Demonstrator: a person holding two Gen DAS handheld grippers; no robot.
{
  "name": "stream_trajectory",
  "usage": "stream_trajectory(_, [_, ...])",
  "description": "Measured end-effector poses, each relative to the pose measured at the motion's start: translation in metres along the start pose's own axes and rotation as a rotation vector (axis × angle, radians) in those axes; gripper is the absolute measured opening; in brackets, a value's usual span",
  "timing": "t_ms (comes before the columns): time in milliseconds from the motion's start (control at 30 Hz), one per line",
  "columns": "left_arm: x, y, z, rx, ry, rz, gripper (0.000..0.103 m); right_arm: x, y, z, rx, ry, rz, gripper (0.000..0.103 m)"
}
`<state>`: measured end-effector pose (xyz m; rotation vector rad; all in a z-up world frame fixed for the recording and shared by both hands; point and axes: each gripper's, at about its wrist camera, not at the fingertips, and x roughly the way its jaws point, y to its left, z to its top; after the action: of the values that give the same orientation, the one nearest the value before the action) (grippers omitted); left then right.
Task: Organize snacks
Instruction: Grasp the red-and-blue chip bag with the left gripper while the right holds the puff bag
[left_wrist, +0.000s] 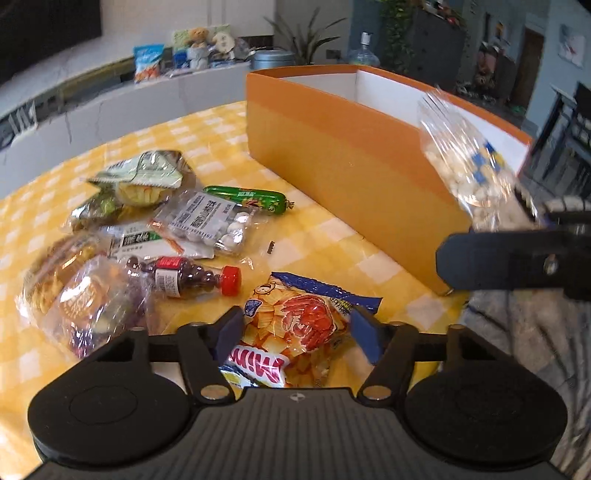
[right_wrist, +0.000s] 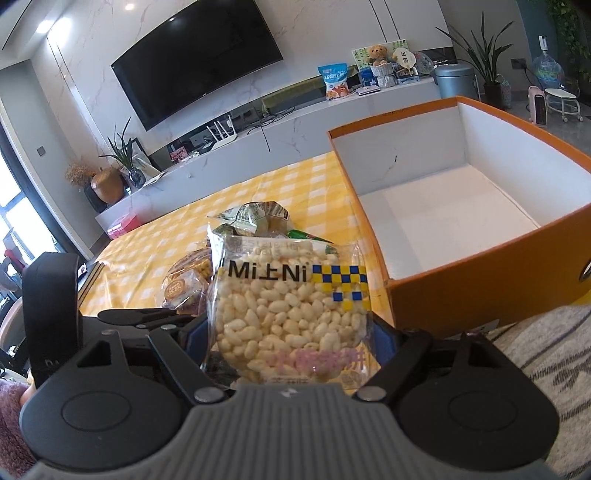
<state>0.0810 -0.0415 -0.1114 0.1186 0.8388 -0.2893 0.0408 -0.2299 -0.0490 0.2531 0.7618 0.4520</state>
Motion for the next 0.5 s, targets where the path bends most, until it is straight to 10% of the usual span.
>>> stream_trajectory(67, [0.006, -0.002, -0.001, 0.009, 0.027, 0.017, 0.092, -0.001, -0.001, 0.000, 0.002, 0.000, -0.001, 0.081])
stream_trajectory(267, [0.006, 0.002, -0.007, -0.064, 0.002, 0.076, 0.060, 0.000, -0.001, 0.000, 0.006, -0.001, 0.000, 0.081])
stream_trajectory(500, [-0.020, -0.004, -0.018, -0.048, -0.022, 0.013, 0.059, -0.003, -0.001, 0.000, 0.010, -0.011, 0.016, 0.081])
